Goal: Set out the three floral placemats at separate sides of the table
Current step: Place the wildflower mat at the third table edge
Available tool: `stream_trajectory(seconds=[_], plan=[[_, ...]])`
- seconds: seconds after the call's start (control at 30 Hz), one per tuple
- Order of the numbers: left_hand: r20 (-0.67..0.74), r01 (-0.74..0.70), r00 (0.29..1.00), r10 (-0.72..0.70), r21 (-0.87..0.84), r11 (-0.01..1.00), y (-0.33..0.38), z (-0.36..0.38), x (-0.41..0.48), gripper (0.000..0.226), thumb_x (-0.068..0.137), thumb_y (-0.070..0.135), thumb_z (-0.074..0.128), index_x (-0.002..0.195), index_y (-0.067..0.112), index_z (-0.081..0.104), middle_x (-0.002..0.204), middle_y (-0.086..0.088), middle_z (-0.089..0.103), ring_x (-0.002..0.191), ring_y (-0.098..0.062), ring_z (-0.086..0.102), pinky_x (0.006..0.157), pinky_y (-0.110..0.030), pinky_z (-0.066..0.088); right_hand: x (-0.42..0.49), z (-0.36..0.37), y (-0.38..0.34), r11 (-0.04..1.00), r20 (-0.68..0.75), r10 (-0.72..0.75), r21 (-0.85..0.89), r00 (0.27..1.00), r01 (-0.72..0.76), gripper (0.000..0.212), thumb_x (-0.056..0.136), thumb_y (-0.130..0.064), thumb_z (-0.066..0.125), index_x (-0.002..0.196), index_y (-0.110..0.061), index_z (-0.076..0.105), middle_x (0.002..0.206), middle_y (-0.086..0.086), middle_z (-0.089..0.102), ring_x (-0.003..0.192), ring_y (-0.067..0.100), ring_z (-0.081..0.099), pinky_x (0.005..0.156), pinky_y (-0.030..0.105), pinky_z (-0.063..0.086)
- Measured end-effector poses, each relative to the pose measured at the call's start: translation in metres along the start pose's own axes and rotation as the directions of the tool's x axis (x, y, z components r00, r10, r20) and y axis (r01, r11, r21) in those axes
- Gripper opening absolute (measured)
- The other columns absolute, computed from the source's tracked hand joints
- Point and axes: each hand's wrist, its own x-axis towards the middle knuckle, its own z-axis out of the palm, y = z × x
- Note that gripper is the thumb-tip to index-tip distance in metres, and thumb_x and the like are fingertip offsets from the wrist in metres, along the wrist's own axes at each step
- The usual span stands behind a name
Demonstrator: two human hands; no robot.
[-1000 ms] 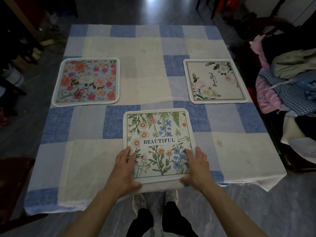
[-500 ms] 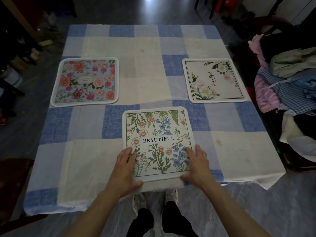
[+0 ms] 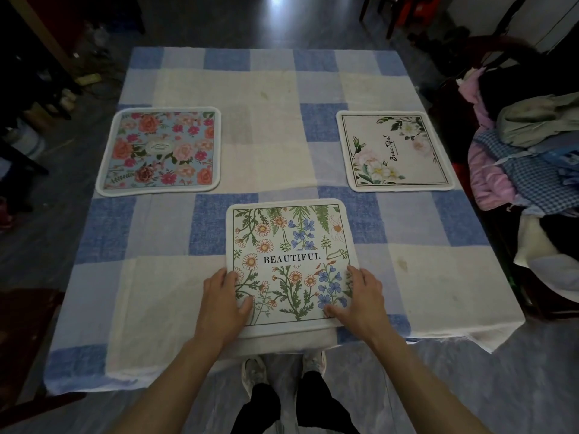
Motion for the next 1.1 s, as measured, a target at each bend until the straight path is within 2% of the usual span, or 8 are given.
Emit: stream_trajectory(seconds=[0.13,0.3,0.43,0.57,0.93,1.1], plan=[[-0.003,-0.013,1.0,0.013,0.004,1.0,0.002,-0.002,0.008,0.052,0.084,0.03,0.07,0.126,0.005,0.054,0.14,-0.013,0.047,0.122,-0.028,0.039,0.105,-0.036,0.035,-0.007,0.006,-0.003,1.0,-0.018,0.02,-0.022,1.0,-0.021,0.107,0.067,-0.061,0.077,0.15,-0.019,0.025,0.153,0.01,0.029,0.138,0.03,0.028,0.114,0.046,0.033],[-0.039,0.081,0.996,-0.082,-0.009,0.997,0.006,-0.003,0.013,0.038,0.082,0.027,0.068,0.112,0.007,0.058,0.128,-0.013,0.054,0.118,-0.028,0.045,0.101,-0.036,0.036,-0.003,0.0,-0.003,0.997,-0.055,0.013,0.072,0.998,-0.009,0.099,0.07,-0.053,0.08,0.147,-0.014,0.032,0.148,0.01,0.037,0.133,0.028,0.034,0.111,0.041,0.032],[-0.044,0.105,0.993,-0.108,-0.073,0.992,0.008,-0.003,0.01,0.041,0.082,0.022,0.07,0.118,0.007,0.059,0.127,-0.013,0.055,0.117,-0.029,0.046,0.101,-0.037,0.037,-0.002,-0.003,-0.003,0.996,-0.071,0.004,0.09,0.997,0.003,0.095,0.072,-0.05,0.08,0.147,-0.013,0.034,0.145,0.01,0.04,0.131,0.027,0.036,0.11,0.039,0.031],[-0.083,0.13,0.986,-0.145,-0.165,0.978,0.01,-0.009,0.013,0.042,0.078,0.016,0.075,0.117,0.008,0.061,0.119,-0.013,0.06,0.109,-0.029,0.051,0.096,-0.039,0.04,-0.007,0.002,-0.005,0.998,-0.081,0.009,0.066,0.997,-0.004,0.093,0.073,-0.054,0.077,0.145,-0.013,0.036,0.143,0.011,0.041,0.128,0.028,0.038,0.107,0.04,0.035],[-0.07,0.127,0.987,-0.145,-0.222,0.967,0.009,-0.014,0.013,0.044,0.078,0.018,0.076,0.12,0.01,0.064,0.12,-0.01,0.062,0.107,-0.025,0.058,0.096,-0.035,0.043,-0.001,-0.001,-0.007,0.996,-0.087,0.037,0.087,0.996,-0.029,0.094,0.072,-0.051,0.079,0.146,-0.015,0.034,0.145,0.01,0.04,0.129,0.026,0.037,0.107,0.04,0.035],[-0.005,0.102,0.995,-0.104,-0.177,0.979,0.004,-0.019,0.015,0.048,0.08,0.019,0.075,0.124,0.008,0.061,0.124,-0.013,0.058,0.11,-0.027,0.056,0.099,-0.038,0.045,0.001,-0.004,-0.006,0.995,-0.082,0.028,0.1,0.996,-0.02,0.089,0.073,-0.051,0.079,0.144,-0.015,0.038,0.142,0.009,0.043,0.127,0.026,0.039,0.108,0.041,0.037]])
